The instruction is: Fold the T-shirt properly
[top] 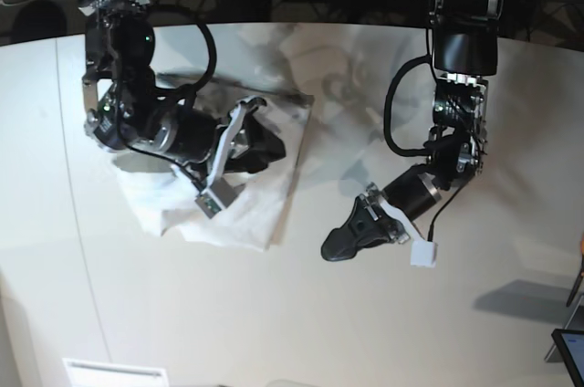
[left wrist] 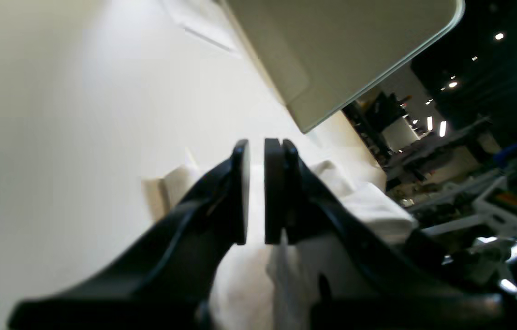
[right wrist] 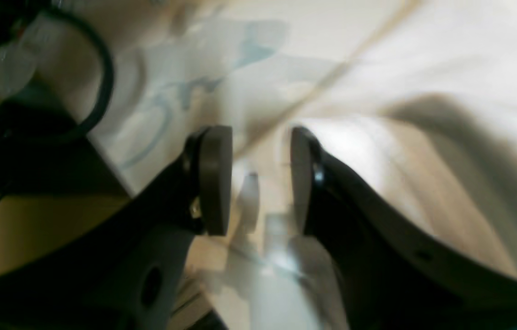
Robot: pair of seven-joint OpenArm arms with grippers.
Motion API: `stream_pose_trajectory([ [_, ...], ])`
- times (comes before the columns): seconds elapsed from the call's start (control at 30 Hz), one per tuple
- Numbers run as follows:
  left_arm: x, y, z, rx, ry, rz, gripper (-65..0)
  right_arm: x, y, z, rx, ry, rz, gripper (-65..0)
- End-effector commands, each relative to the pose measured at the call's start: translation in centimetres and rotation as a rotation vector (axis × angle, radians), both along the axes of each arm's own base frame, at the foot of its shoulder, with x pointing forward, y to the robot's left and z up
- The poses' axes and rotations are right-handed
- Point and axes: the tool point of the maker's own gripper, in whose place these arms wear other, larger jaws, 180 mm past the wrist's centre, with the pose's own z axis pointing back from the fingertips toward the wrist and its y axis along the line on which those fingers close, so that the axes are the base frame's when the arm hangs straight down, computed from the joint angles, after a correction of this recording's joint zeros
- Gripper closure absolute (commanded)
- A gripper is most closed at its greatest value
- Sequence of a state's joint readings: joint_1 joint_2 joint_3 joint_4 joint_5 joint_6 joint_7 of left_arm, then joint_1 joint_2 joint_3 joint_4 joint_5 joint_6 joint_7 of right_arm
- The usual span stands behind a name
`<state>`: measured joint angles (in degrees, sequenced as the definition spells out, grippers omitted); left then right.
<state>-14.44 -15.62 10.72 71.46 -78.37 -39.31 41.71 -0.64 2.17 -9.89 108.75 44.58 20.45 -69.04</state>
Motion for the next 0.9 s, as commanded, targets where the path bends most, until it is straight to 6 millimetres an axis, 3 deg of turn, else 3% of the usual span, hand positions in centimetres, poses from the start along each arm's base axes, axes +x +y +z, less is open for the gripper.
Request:
stream_pose_trajectory([
  [0.0, 0.4, 0.6, 2.0, -0.015, -0.057, 0.005, -5.0, 0.5, 0.8, 1.1, 0.04, -0.029, 0.007, -21.0],
  [0.1, 0.1, 0.8, 1.7, -0.003, -0.052, 0.004, -5.0, 0.5, 1.4, 1.0, 0.06, -0.03, 0.01, -21.0],
  [0.27, -0.2, 2.1, 0.9, 0.029, -0.036, 0.015, -5.0, -1.1, 3.9, 1.2, 0.041, -0.046, 0.131, -20.9],
  [0.37, -0.3, 2.6, 0.8, 0.047, -0.036, 0.018, -5.0, -1.3, 3.9, 3.5, 0.047, -0.142, 0.151, -20.6],
  [0.57, -0.4, 3.5, 0.5, 0.074, -0.03, 0.023, -5.0, 2.5, -1.6, 6.5, 0.124, -0.306, -0.074, -20.5],
  [0.73, -0.8, 4.1, -0.2, 0.085, -0.009, 0.03, -5.0, 3.4, -7.0, 7.9, 0.237, -0.369, -0.257, -19.6],
  [0.8, -0.7, 4.8, -0.1, 0.084, -0.012, 0.049, -5.0, 3.5, -9.3, 8.5, 0.274, -0.384, -0.318, -13.1],
  [0.87, -0.7, 5.7, -0.2, 0.08, -0.01, 0.077, -5.0, 3.3, -11.4, 8.8, 0.294, -0.392, -0.37, 0.0],
])
